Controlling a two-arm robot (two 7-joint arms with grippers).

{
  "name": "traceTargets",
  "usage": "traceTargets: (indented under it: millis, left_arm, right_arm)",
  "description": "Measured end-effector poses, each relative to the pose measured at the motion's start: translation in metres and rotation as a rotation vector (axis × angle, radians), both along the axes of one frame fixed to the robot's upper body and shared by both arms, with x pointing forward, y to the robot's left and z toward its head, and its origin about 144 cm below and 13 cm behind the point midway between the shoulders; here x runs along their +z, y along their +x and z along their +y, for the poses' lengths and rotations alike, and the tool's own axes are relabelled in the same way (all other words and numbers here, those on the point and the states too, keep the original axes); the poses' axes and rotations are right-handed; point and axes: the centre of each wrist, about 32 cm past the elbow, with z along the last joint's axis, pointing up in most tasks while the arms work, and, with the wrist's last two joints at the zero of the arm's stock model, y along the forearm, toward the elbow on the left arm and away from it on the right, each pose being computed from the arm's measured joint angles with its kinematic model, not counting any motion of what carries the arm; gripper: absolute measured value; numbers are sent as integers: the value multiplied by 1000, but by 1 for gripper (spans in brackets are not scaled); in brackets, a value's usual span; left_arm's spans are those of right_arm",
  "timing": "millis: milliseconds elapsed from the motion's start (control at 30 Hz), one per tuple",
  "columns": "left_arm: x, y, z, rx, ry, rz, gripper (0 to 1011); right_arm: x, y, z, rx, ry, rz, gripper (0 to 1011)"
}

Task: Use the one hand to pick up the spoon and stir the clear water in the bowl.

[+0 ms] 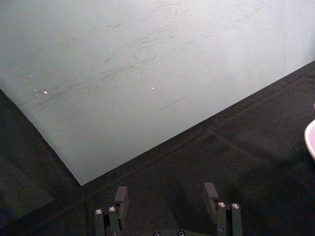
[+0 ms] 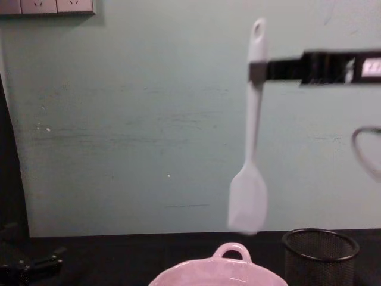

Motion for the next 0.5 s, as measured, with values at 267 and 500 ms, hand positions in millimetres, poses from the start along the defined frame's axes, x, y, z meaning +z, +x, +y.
traceTargets:
  millis: [267,500]
  left_arm:
    - [0,0,0,0,0,0,1011]
    - [0,0,0,0,0,0,1011]
  right_arm:
    - [-62,14,15,54,3,-32,113]
    - [-101,20,14,56,-16,-32,114]
